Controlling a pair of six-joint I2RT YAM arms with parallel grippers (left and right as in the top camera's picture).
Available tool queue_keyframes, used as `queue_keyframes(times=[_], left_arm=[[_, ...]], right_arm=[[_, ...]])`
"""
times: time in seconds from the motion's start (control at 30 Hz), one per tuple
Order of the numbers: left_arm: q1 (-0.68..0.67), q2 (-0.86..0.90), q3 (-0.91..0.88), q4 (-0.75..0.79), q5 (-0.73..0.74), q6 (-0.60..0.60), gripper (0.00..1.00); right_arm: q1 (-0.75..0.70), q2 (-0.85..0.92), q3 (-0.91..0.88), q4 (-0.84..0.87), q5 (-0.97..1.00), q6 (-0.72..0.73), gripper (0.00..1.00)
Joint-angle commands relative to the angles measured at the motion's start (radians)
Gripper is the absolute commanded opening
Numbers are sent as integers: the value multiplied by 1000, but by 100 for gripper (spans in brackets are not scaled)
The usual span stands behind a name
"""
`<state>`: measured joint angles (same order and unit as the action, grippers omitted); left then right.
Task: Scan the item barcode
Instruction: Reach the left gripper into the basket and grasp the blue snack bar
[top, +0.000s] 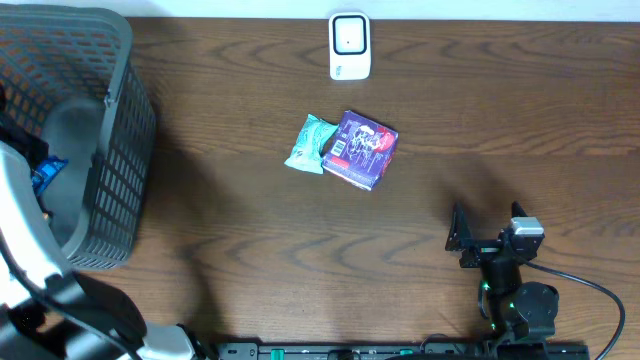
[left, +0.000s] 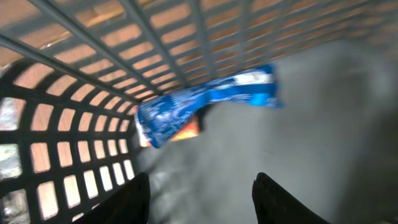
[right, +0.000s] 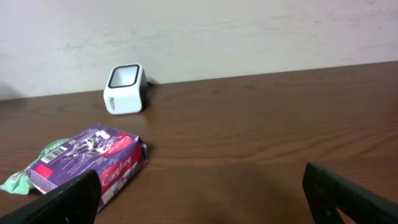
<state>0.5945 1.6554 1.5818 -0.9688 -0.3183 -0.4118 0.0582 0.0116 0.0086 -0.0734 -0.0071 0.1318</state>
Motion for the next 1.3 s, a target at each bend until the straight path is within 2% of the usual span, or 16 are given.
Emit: queue_keyframes(times=[0.0, 0.43, 0.6, 0.77, 0.83, 0.87, 1.0, 1.17, 1.2, 1.23, 1.27], left_arm=[[9, 92, -30, 29, -128, 0, 54], [12, 388, -30, 180, -170, 166, 54], [12, 432, -30, 249, -241, 194, 54], [12, 433, -30, 286, -251, 195, 53], [12, 430, -30, 277, -252, 206, 44], [12, 427, -30, 273, -254, 206, 36], [12, 415, -29, 259, -331, 174, 34], [12, 404, -29, 260, -346, 171, 48], [12, 404, -30, 259, -343, 170, 63], [12, 404, -30, 259, -335, 164, 83], [16, 404, -30, 259, -313, 163, 92]], right_arm=[[-4, -6, -3, -1, -2, -10, 99], [-4, -6, -3, -1, -3, -10, 99], [-4, -6, -3, -1, -3, -10, 99], [-4, -6, -3, -1, -2, -10, 99], [-4, -6, -3, -1, -3, -10, 99], [-4, -6, -3, -1, -2, -10, 99], [-4, -6, -3, -1, -2, -10, 99], [-4, -6, -3, -1, -2, -10, 99], [-4, -6, -3, -1, -2, -10, 99], [-4, -6, -3, -1, -2, -10, 99], [-4, -6, -3, -1, -2, -10, 99]])
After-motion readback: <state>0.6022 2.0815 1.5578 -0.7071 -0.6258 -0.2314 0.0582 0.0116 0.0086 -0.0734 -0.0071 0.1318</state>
